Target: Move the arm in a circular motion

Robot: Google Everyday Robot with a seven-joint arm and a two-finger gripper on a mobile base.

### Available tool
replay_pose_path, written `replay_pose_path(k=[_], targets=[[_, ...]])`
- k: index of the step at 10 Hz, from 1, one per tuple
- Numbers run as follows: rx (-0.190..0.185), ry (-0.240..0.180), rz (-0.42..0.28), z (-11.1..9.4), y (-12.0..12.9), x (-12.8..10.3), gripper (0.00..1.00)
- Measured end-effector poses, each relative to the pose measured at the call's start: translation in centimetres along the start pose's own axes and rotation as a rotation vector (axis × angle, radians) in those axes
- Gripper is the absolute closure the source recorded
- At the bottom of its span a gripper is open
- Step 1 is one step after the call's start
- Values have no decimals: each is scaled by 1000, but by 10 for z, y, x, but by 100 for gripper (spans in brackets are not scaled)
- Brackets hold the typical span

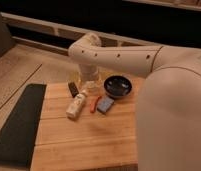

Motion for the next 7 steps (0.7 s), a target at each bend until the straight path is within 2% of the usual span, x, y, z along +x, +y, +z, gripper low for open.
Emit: replay_pose_path(k=[3,5,6,7], targets=[[-5,-1,-6,0,5,1,35],[14,2,13,5,-1,2,35],[54,0,58,11,-19,-4,35],[129,-6,128,18,-54,-17,35]])
